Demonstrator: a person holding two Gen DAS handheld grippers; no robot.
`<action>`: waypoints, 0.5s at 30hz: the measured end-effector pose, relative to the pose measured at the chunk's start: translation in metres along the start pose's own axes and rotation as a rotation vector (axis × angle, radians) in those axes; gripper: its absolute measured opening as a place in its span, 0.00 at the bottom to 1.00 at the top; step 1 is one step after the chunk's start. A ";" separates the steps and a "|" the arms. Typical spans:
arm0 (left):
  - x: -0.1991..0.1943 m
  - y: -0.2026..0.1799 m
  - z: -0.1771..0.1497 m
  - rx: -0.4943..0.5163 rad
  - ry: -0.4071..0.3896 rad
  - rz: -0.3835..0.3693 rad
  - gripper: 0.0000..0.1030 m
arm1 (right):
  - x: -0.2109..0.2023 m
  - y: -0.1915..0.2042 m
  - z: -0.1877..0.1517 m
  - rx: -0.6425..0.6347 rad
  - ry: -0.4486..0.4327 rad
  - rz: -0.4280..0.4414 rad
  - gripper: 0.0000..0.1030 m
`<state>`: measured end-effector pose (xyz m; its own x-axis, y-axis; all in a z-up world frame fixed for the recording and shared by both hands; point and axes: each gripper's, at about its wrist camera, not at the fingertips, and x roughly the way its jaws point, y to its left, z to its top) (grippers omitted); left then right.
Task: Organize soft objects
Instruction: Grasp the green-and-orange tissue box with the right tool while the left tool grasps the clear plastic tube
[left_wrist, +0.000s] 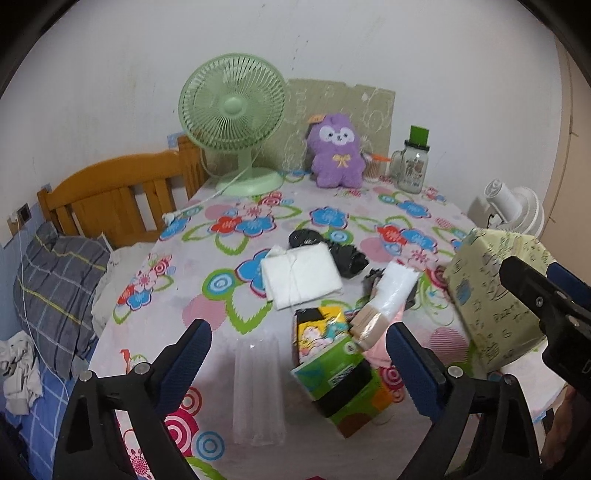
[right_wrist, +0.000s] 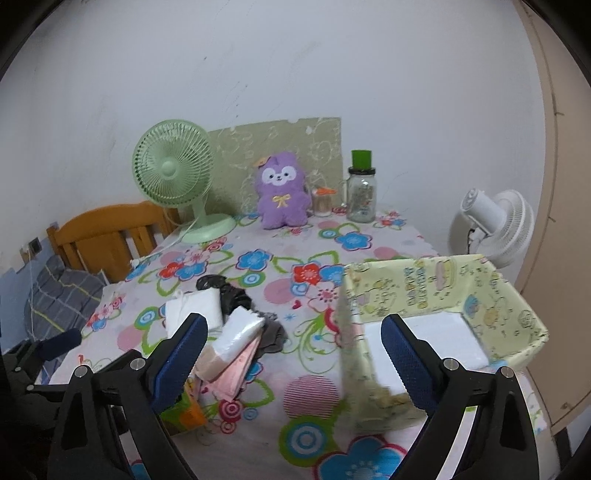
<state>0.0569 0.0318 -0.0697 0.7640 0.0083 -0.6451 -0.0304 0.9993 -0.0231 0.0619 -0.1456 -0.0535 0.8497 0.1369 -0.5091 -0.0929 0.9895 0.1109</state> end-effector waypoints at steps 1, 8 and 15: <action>0.003 0.002 -0.001 -0.002 0.007 -0.001 0.93 | 0.003 0.003 -0.001 -0.003 0.007 0.005 0.94; 0.018 0.015 -0.008 -0.007 0.051 0.001 0.93 | 0.021 0.027 -0.004 -0.044 0.056 0.033 0.89; 0.034 0.029 -0.016 0.010 0.110 0.037 0.89 | 0.035 0.050 -0.012 -0.075 0.095 0.061 0.89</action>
<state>0.0720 0.0604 -0.1047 0.6869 0.0421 -0.7255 -0.0507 0.9987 0.0099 0.0805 -0.0911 -0.0760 0.7884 0.1976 -0.5826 -0.1850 0.9793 0.0817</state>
